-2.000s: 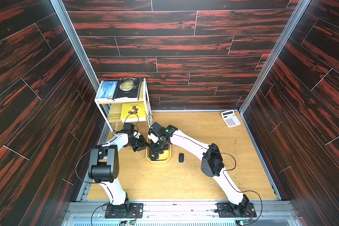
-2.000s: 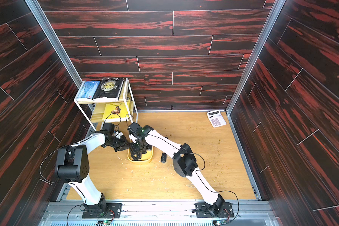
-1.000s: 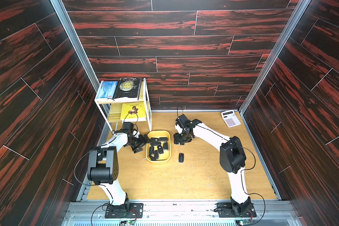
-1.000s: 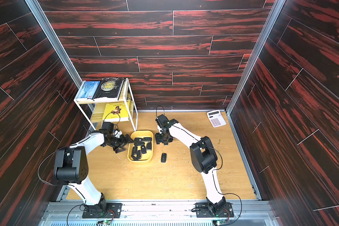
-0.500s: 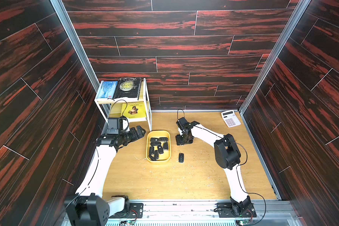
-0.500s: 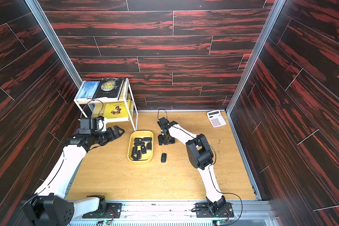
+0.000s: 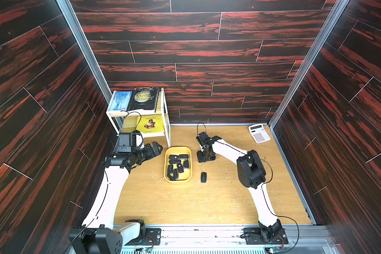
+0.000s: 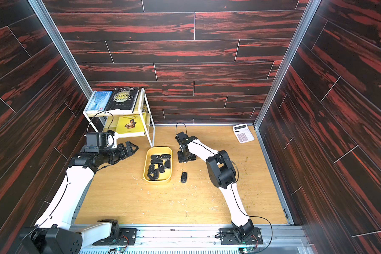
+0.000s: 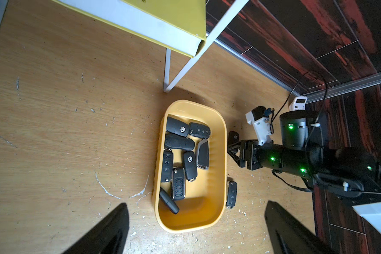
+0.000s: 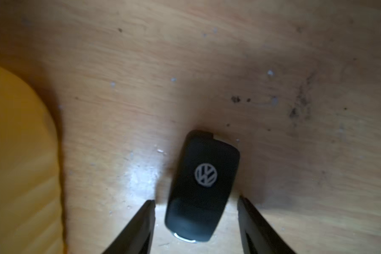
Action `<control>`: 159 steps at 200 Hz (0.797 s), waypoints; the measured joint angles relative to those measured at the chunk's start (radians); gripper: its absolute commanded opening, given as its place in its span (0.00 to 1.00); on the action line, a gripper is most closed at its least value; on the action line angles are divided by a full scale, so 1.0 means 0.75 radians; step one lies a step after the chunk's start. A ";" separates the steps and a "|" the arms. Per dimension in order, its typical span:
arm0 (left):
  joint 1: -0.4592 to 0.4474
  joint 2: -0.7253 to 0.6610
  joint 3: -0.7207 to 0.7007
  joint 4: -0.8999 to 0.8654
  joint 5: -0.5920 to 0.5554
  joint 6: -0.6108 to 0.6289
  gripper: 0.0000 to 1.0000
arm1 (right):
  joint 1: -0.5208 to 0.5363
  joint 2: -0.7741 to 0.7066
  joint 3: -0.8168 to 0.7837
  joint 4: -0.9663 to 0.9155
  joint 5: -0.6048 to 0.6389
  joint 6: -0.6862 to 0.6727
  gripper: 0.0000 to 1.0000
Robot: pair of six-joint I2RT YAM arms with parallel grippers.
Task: Place the car key into the storage box
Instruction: Pick up the car key from the center of the board.
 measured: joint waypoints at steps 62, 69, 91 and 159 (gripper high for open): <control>-0.029 -0.139 0.068 0.000 0.143 -0.026 1.00 | -0.018 0.003 0.003 -0.005 0.012 -0.003 0.29; -0.039 -0.151 0.055 0.001 0.156 -0.033 1.00 | -0.018 0.004 0.003 -0.006 0.009 -0.005 0.28; -0.078 -0.193 -0.019 0.002 0.192 -0.058 1.00 | -0.018 0.004 0.004 -0.007 0.007 -0.006 0.25; -0.388 -0.210 -0.343 0.201 0.207 -0.216 1.00 | -0.020 -0.007 0.005 -0.028 -0.097 -0.023 0.26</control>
